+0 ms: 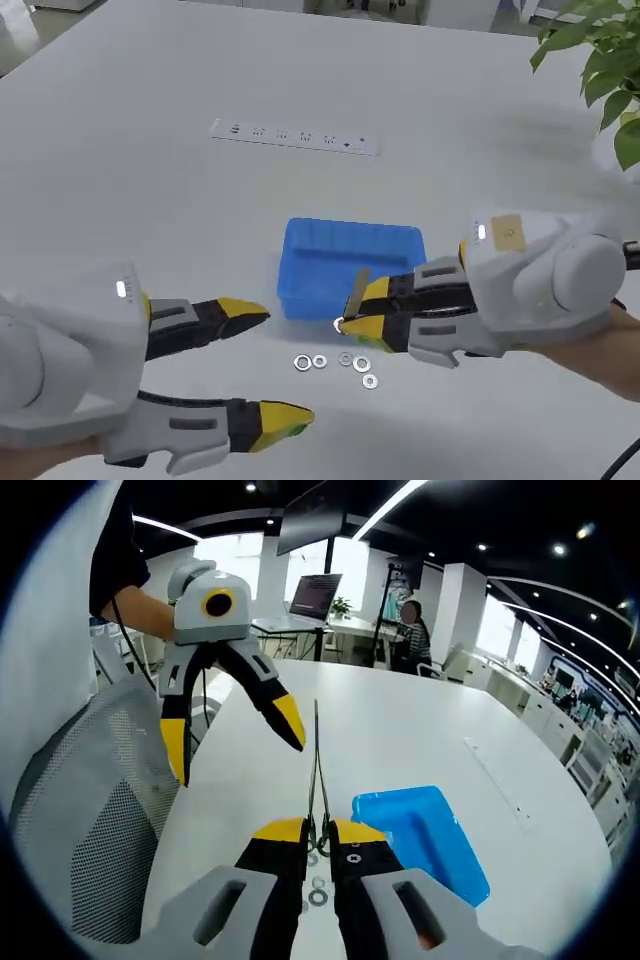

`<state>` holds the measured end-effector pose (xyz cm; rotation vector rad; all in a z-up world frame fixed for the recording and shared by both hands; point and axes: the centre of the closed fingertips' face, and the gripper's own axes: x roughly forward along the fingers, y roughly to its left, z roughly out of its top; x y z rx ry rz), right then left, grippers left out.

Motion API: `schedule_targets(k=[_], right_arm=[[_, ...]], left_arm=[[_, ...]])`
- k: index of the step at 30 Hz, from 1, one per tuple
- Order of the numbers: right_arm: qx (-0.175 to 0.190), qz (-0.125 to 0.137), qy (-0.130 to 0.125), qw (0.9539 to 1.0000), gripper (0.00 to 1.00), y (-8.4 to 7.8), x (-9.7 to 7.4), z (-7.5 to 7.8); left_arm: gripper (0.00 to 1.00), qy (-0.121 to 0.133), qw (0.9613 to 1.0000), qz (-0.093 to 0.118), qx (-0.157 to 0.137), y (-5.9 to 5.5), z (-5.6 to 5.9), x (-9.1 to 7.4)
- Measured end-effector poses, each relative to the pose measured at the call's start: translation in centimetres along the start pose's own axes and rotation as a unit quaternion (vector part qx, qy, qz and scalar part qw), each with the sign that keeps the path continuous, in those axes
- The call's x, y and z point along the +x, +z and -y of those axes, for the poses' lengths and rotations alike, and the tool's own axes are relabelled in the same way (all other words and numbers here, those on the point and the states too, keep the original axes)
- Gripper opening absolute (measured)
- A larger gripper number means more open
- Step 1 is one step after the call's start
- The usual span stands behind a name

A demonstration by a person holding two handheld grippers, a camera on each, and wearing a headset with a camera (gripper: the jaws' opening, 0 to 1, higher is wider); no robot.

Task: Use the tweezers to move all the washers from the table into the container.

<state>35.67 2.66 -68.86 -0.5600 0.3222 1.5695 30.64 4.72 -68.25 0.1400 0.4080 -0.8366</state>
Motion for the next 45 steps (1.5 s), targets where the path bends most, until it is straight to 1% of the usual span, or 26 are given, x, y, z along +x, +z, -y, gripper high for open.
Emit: schedule_targets(k=[3, 5, 8, 10, 13, 14, 15, 16, 18, 21, 25, 26, 31, 35, 39, 45], right_arm=[[-0.007, 0.001, -0.001, 1.0000, 0.09, 0.5, 0.0, 0.4], [-0.006, 0.004, -0.001, 1.0000, 0.09, 0.8, 0.1, 0.7], [-0.016, -0.003, -0.001, 0.9999, 0.09, 0.8, 0.1, 1.3], [-0.016, -0.003, -0.005, 0.9999, 0.09, 0.9, 0.0, 2.2], [-0.003, 0.009, -0.026, 0.9996, 0.09, 1.3, -0.3, 4.4], [-0.002, 0.009, -0.032, 0.9994, 0.09, 1.2, -0.3, 5.0], [0.000, 0.009, -0.041, 0.9991, 0.09, 1.0, -0.3, 5.9], [0.001, 0.008, -0.042, 0.9991, 0.09, 1.0, -0.3, 6.1], [0.004, 0.002, -0.047, 0.9989, 0.09, 0.4, 0.1, 7.1], [0.006, -0.012, -0.048, 0.9988, 0.09, -0.9, 0.8, 8.0], [0.007, -0.033, -0.040, 0.9986, 0.10, -2.8, 2.0, 8.4], [0.012, -0.036, -0.036, 0.9986, 0.10, -3.3, 2.4, 8.5], [0.024, -0.043, -0.029, 0.9983, 0.10, -4.8, 3.8, 9.0], [0.034, -0.042, -0.027, 0.9982, 0.10, -5.3, 4.8, 9.3], [0.036, -0.045, -0.024, 0.9981, 0.10, -5.9, 5.5, 9.3], [0.042, -0.043, -0.021, 0.9980, 0.10, -6.3, 5.7, 9.1]], left_arm=[[0.71, 0.006, 0.9999, 0.008, -0.007, 0.0, -0.4, -0.4], [0.74, 0.009, 0.9998, 0.013, -0.007, 0.0, -0.5, -0.6], [0.87, 0.017, 0.9997, 0.016, -0.006, 0.1, -0.8, -0.7], [0.92, 0.021, 0.9996, 0.017, -0.006, 0.0, -1.1, -0.8], [0.98, 0.031, 0.9994, 0.016, 0.003, -0.3, -1.7, -1.0], [0.99, 0.033, 0.9993, 0.015, 0.004, -0.3, -1.7, -1.0], [0.99, 0.035, 0.9993, 0.015, 0.005, -0.3, -1.8, -1.0], [0.99, 0.034, 0.9993, 0.014, 0.005, -0.5, -1.8, -1.0], [0.99, 0.032, 0.9994, 0.008, 0.006, -0.9, -1.8, -1.0], [0.99, 0.034, 0.9993, -0.001, 0.012, -1.3, -1.8, -1.0], [0.99, 0.043, 0.9991, 0.001, 0.000, -1.7, -2.5, -1.3], [0.99, 0.047, 0.9989, 0.001, -0.004, -1.8, -2.7, -1.3], [0.99, 0.060, 0.9981, 0.001, -0.015, -1.9, -3.5, -1.7], [0.99, 0.069, 0.9974, -0.002, -0.020, -2.0, -4.1, -2.1], [0.99, 0.077, 0.9967, -0.004, -0.025, -2.1, -4.5, -2.5], [0.99, 0.082, 0.9960, -0.011, -0.032, -2.4, -4.5, -2.8]])
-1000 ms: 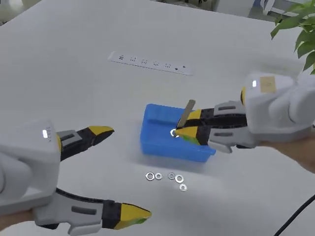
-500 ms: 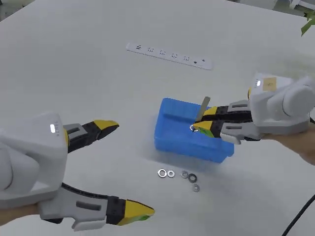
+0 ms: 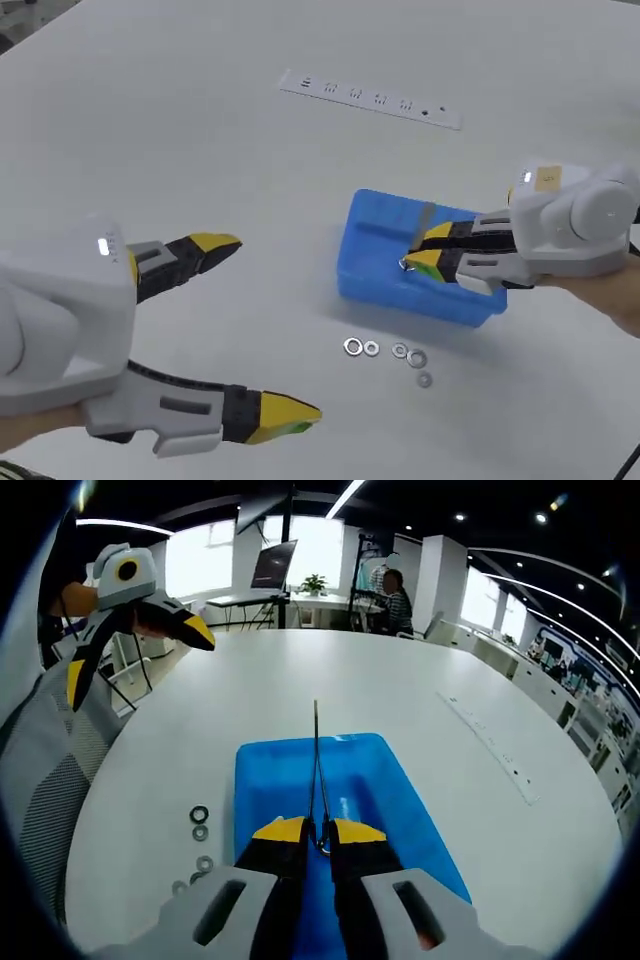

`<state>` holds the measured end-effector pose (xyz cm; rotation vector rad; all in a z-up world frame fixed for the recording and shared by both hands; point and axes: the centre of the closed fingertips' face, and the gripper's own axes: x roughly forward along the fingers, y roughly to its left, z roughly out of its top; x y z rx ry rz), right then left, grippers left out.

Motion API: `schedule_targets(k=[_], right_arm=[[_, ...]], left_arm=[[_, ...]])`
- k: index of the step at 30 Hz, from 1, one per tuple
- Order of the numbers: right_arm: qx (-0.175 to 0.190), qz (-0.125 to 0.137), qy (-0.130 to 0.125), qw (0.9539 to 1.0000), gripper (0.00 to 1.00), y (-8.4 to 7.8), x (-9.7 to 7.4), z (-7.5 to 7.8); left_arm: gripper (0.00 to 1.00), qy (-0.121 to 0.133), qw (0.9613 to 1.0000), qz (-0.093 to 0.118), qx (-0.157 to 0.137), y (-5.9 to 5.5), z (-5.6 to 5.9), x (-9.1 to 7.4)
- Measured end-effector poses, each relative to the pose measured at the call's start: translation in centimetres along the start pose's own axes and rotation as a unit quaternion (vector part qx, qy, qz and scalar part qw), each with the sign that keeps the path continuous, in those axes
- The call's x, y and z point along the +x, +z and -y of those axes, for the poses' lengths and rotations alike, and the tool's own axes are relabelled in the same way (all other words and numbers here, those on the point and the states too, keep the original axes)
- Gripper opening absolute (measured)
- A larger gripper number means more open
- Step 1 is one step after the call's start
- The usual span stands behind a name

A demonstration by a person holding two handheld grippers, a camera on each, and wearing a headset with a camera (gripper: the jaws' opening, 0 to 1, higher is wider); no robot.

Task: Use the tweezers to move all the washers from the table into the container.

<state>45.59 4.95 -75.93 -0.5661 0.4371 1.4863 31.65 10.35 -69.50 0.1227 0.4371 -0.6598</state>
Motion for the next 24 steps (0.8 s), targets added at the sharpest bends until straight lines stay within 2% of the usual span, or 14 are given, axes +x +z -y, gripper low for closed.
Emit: schedule_targets(k=[4, 13, 24], right_arm=[[-0.004, -0.002, 0.008, 1.0000, 0.10, -0.21, 0.05, -0.43], [0.004, 0.000, 0.007, 1.0000, 0.10, -0.31, 0.08, -0.40], [0.013, 0.009, -0.004, 0.9999, 0.10, -0.06, -0.54, -0.11]], left_arm=[[0.99, -0.002, 1.0000, -0.002, -0.003, -0.08, 0.21, -0.01], [0.99, -0.004, 0.9999, -0.008, -0.005, -0.36, 0.79, -0.01], [0.99, -0.004, 0.9999, -0.010, -0.006, -0.39, 0.82, -0.05]])
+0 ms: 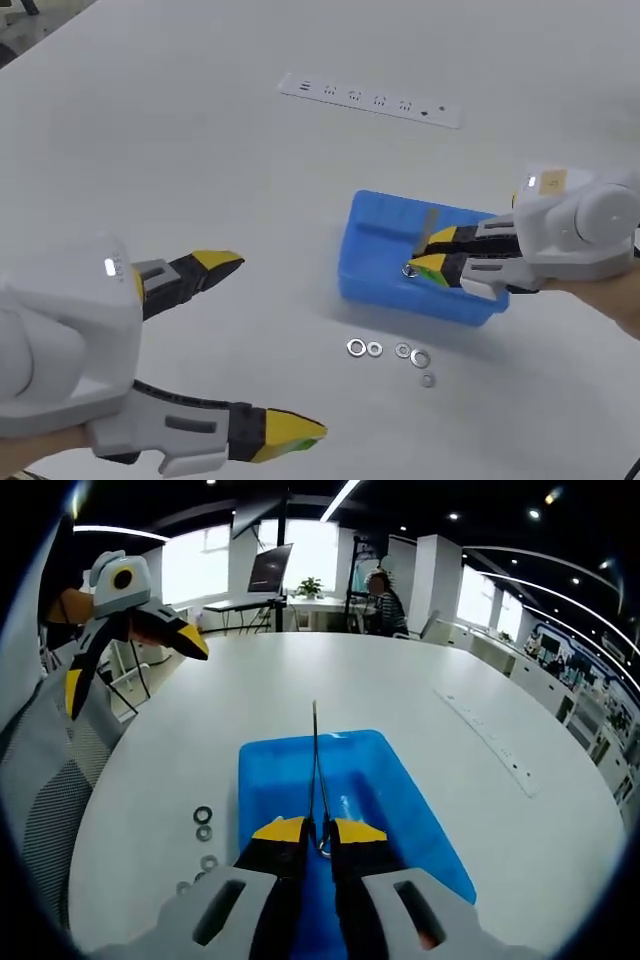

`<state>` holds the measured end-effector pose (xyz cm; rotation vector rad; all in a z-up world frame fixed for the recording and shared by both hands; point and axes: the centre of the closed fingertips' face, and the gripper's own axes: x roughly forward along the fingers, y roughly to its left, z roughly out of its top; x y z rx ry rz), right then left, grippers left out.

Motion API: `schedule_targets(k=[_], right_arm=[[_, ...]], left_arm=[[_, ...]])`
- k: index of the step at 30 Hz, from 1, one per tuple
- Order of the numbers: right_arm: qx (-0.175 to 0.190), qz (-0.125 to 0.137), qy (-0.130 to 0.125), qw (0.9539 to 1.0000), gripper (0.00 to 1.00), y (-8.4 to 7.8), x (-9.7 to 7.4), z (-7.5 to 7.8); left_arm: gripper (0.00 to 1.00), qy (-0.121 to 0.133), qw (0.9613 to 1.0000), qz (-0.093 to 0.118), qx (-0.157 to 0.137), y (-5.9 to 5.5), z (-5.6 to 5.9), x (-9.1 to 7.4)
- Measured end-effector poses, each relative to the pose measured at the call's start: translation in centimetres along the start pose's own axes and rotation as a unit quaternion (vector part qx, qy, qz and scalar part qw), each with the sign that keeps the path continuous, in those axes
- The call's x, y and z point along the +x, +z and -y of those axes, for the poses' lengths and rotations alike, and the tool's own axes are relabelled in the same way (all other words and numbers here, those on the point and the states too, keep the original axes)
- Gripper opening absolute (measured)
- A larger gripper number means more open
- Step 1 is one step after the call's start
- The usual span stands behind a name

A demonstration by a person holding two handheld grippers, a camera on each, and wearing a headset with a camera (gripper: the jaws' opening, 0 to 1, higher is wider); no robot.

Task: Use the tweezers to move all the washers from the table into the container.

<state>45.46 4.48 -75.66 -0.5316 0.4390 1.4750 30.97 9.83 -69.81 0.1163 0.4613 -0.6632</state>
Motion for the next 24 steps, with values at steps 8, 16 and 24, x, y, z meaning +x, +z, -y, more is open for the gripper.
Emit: schedule_targets(k=[8, 16, 24], right_arm=[[-0.014, 0.002, -0.004, 0.9999, 0.09, 0.6, -0.4, -0.2], [-0.027, 0.005, -0.010, 0.9996, 0.08, 1.4, -1.2, -0.2], [-0.040, 0.011, -0.006, 0.9991, 0.08, 2.5, -1.8, -0.8]], left_arm=[[0.99, 0.007, 0.9997, 0.021, 0.006, 1.5, -0.7, 0.7], [0.98, 0.010, 0.9975, 0.052, 0.047, 5.3, -2.7, 3.2], [0.88, -0.022, 0.9953, 0.070, 0.062, 8.2, -4.3, 6.1]])
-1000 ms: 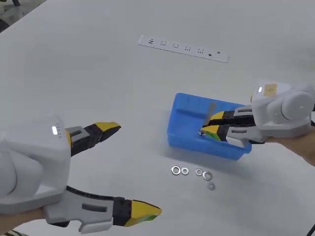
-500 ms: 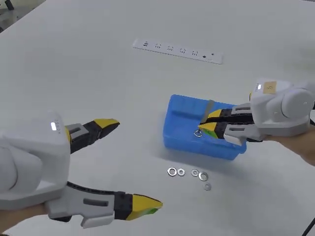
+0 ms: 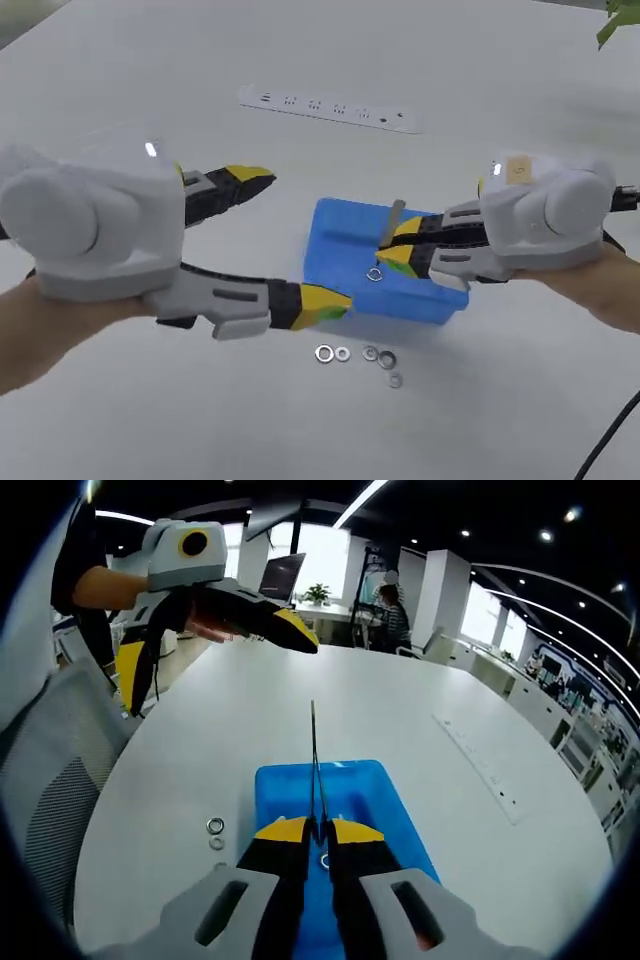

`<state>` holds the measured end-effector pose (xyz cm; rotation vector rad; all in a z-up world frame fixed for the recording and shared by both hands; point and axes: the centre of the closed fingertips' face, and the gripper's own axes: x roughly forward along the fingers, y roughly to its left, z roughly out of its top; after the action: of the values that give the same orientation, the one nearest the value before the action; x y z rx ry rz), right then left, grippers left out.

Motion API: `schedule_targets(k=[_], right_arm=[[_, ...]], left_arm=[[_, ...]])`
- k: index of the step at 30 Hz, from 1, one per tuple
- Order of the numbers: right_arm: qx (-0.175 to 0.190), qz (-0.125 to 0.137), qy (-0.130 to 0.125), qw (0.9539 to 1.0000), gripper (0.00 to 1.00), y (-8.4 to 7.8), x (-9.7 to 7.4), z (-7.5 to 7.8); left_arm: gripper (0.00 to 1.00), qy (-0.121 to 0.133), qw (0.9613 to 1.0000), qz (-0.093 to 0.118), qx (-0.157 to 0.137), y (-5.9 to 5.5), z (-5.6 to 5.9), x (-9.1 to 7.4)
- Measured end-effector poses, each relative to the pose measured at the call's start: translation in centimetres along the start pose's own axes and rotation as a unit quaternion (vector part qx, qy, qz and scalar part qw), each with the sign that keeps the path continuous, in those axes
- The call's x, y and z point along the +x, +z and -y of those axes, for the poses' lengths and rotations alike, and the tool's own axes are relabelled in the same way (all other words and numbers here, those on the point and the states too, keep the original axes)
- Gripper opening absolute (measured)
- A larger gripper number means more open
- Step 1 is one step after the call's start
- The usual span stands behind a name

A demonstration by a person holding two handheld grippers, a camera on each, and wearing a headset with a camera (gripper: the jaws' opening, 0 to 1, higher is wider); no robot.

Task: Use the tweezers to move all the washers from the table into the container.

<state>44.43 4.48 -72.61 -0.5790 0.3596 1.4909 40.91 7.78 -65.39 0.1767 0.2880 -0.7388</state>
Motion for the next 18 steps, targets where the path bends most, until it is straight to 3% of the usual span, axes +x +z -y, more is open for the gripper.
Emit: schedule_targets(k=[2, 5, 7, 10, 18], right_arm=[[-0.005, 0.002, 0.001, 1.0000, 0.08, 0.3, -0.1, -0.1], [-0.009, 0.003, 0.005, 0.9999, 0.08, 0.5, -0.2, -0.3], [-0.012, 0.001, 0.008, 0.9999, 0.08, 0.5, -0.2, -0.5], [-0.017, -0.002, 0.014, 0.9998, 0.08, 0.4, -0.3, -0.8], [-0.020, -0.006, 0.022, 0.9995, 0.08, -0.1, -0.2, -1.0]], left_arm=[[0.84, -0.011, 0.9999, 0.006, 0.002, 0.6, -0.3, 0.8], [0.71, -0.043, 0.9988, 0.014, 0.016, 1.3, 0.4, 2.4], [0.66, -0.051, 0.9983, 0.013, 0.025, 1.2, 0.7, 3.3], [0.59, -0.083, 0.9953, -0.017, 0.047, 0.0, 1.8, 4.4], [0.34, -0.117, 0.9914, -0.015, 0.057, 0.5, 2.8, 5.1]])
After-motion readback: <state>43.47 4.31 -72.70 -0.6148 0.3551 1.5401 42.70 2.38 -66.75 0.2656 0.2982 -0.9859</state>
